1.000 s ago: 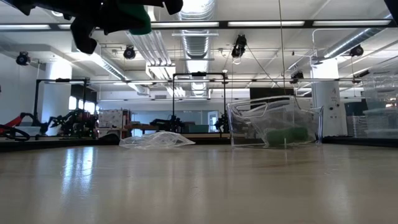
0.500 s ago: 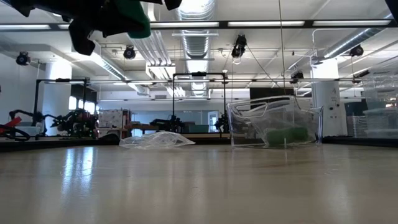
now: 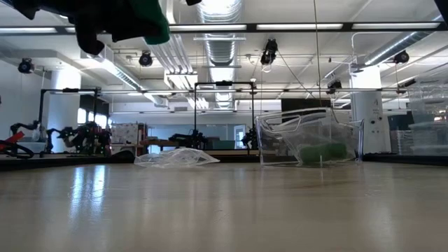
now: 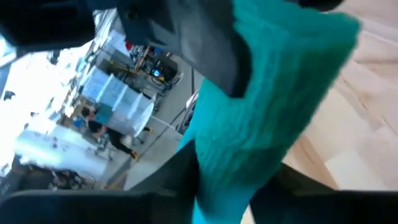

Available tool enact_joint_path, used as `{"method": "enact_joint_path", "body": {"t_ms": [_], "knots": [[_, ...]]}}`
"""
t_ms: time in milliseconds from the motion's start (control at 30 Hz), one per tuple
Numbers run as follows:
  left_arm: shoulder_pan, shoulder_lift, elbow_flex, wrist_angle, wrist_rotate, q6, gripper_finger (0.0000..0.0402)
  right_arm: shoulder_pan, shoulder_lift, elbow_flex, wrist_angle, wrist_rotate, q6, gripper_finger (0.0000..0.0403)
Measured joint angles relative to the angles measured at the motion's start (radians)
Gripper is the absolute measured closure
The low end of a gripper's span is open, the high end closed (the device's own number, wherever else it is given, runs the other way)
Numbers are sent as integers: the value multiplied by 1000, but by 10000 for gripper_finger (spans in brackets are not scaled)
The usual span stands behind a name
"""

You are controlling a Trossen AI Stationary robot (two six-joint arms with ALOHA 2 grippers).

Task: Roll bandage
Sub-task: Roll the dark green bandage, then put the rolled dark green bandage into the transparent zip bag

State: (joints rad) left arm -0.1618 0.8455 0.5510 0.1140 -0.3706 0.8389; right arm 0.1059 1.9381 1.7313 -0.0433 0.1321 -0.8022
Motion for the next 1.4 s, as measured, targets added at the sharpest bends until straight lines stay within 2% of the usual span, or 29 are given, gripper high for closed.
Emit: {"method": "enact_joint_path", "body": {"t_ms": [100, 167, 300, 433, 500, 567, 633, 700, 833, 967, 1133, 1400], "knots": [[10, 0, 0, -7, -25, -63, 258, -1, -9, 0, -7, 7, 25, 374], [36, 0, -7, -8, -27, -108, 227, 1, -24, -1, -18, 56, 44, 374], [127, 18, -24, -10, 0, -159, 176, 25, -79, 0, -86, 299, 106, 390], [293, 73, -28, 9, 119, -234, 151, 52, -125, 0, -267, 437, 234, 390], [407, 119, -25, 41, 215, -300, 152, 65, -141, 0, -359, 458, 322, 390], [532, 180, -3, 25, 367, -377, 158, 77, -150, -1, -442, 464, 403, 390], [652, 252, 34, -41, 557, -432, 167, 85, -154, -1, -504, 471, 467, 390], [746, 337, 95, -128, 663, -484, 178, 88, -154, -1, -545, 474, 515, 390], [852, 506, 249, -322, 680, -500, 196, 89, -154, -10, -574, 475, 569, 390], [867, 660, 375, -438, 698, -380, 208, 101, -154, -28, -611, 472, 593, 390], [862, 800, 459, -476, 698, -230, 221, 125, -153, -54, -693, 470, 646, 390], [859, 914, 559, -506, 646, -242, 252, 151, -153, -57, -823, 470, 740, 390]]}}
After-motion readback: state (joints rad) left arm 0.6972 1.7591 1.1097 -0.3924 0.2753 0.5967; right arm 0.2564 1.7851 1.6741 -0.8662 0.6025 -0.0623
